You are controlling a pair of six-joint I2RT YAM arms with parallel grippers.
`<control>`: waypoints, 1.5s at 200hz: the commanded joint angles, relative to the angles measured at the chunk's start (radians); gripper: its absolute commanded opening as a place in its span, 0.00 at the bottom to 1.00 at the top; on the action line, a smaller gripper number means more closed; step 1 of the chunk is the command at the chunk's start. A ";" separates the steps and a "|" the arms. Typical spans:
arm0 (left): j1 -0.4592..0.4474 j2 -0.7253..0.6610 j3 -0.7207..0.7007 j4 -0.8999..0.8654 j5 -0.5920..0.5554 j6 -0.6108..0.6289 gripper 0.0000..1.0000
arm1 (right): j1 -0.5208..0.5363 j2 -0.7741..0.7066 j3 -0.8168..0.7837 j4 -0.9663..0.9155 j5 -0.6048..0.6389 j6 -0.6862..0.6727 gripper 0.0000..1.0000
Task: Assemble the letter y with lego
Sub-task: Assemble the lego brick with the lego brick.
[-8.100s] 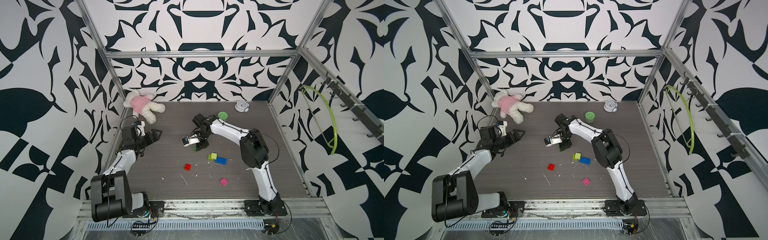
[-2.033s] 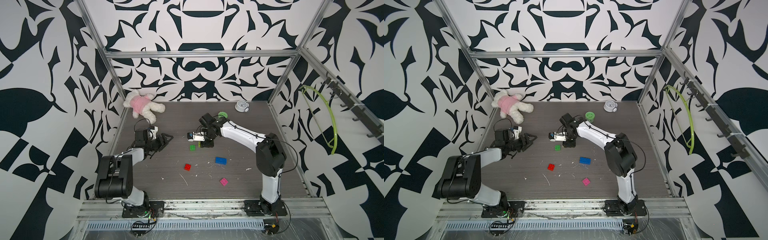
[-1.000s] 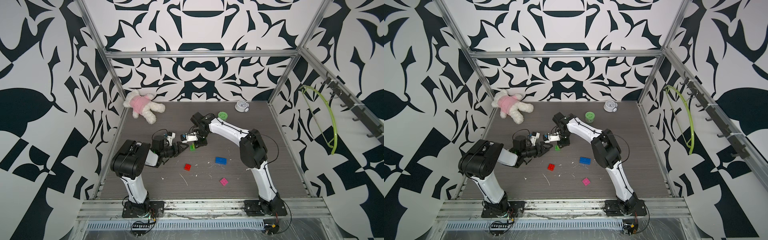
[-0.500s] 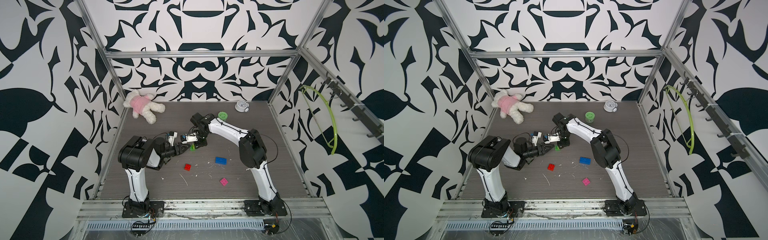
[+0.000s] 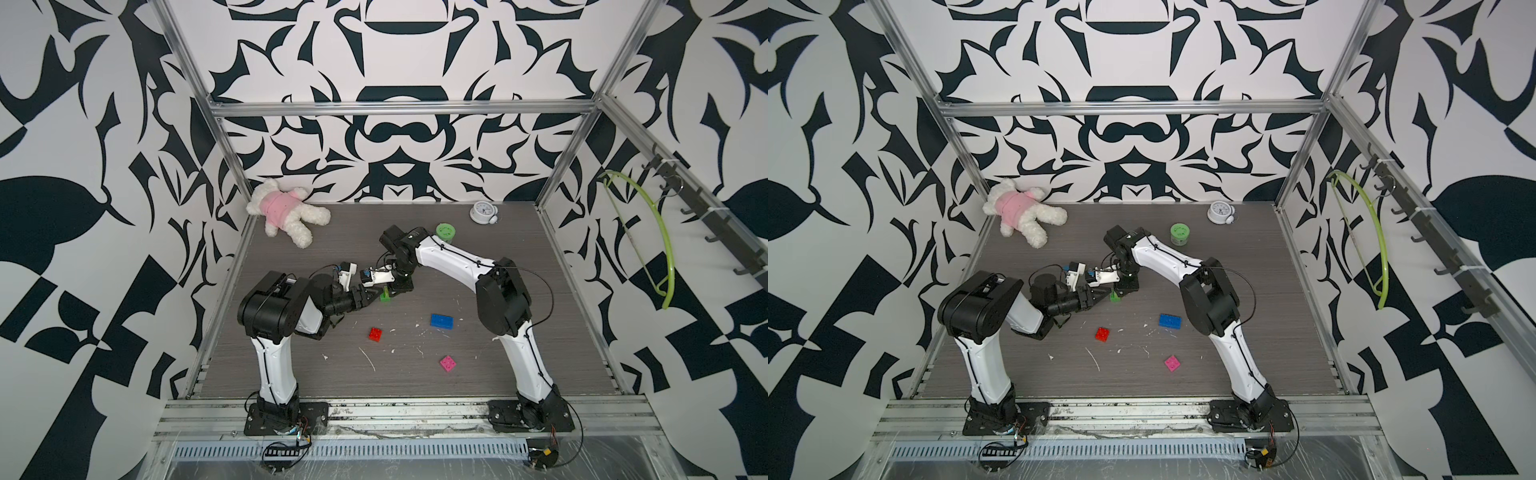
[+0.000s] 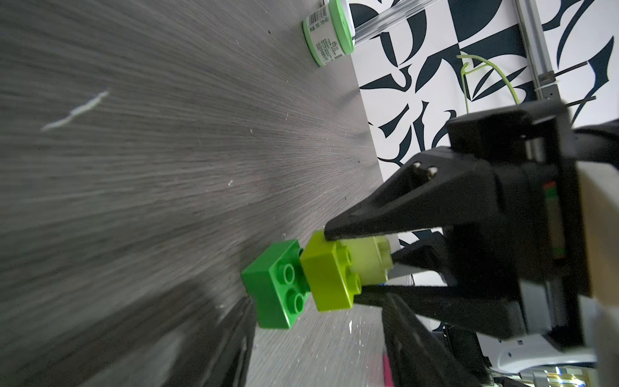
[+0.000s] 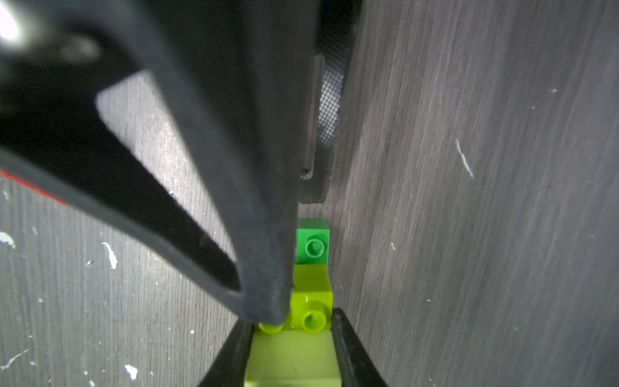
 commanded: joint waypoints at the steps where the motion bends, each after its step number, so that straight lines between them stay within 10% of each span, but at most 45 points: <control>1: -0.011 0.053 -0.013 -0.188 -0.062 0.012 0.65 | 0.007 -0.009 0.033 -0.027 0.002 -0.003 0.33; 300: -0.066 0.023 0.033 -0.446 -0.152 0.128 0.55 | 0.033 0.030 0.039 -0.055 0.052 0.063 0.33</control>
